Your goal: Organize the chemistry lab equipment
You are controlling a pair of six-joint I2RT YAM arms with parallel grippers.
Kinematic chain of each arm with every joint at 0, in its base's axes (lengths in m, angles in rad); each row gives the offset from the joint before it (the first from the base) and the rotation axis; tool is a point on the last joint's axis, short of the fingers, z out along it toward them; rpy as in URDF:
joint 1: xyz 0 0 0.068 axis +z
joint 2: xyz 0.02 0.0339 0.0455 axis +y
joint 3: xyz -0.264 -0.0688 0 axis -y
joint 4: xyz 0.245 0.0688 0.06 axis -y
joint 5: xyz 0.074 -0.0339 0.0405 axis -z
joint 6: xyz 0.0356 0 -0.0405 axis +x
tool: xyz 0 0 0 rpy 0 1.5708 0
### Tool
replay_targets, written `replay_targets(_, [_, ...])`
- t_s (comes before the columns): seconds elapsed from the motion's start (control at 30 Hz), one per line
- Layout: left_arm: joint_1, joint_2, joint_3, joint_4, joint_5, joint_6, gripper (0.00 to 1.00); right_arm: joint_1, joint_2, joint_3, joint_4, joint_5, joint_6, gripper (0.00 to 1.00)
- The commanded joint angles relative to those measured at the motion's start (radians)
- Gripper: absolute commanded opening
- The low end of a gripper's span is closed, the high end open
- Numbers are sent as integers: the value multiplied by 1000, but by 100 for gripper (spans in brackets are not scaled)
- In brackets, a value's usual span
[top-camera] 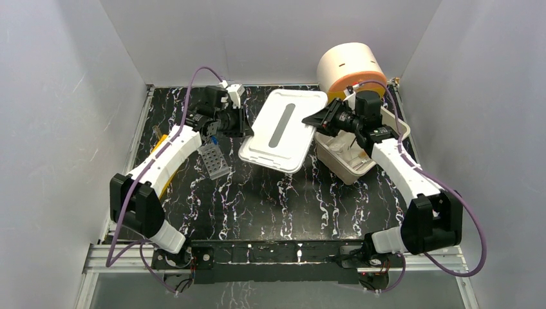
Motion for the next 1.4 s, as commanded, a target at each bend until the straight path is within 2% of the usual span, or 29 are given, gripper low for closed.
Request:
replay_targets(0.0, [4, -4, 68, 77, 163, -16, 0, -3, -90, -43, 154, 37, 55, 14])
replay_targets(0.07, [3, -8, 67, 98, 221, -13, 0, -4, -113, -49, 155, 69, 65, 11])
replay_targets(0.1, [4, -9, 70, 99, 233, -10, 7, -6, -124, -52, 150, 82, 68, 11])
replay_targets(0.13, [4, -10, 73, 96, 232, -8, 21, -9, -135, -52, 135, 103, 69, 11])
replay_targets(0.2, [4, -9, 78, 89, 186, -11, 57, -20, -156, -54, 88, 151, 70, 11])
replay_targets(0.3, [4, -5, 88, 71, 126, -14, 81, -56, -192, -70, 19, 194, 56, 11])
replay_targets(0.37, [4, 2, 98, 65, 114, -15, 88, -90, -213, -83, -22, 208, 47, 10])
replay_targets(0.47, [3, 10, 107, 67, 129, -21, 92, -144, -247, -94, -59, 225, 19, 10])
replay_targets(0.67, [4, 45, 121, 68, 164, -43, 93, -217, -275, -66, -108, 228, -14, 10])
replay_targets(0.9, [-1, 151, 157, 104, 276, -207, 93, -253, -301, -60, -148, 274, 19, 10])
replay_targets(1.0, [-18, 169, 157, 116, 242, -223, 92, -301, -302, -41, -138, 257, 42, 9])
replay_targets(1.2, [-28, 138, 81, 174, 181, -228, 93, -314, -307, 6, -81, 217, 111, 9])
replay_targets(1.37, [-28, 100, -4, 178, 75, -356, 92, -316, -320, 20, -67, 211, 186, 9])
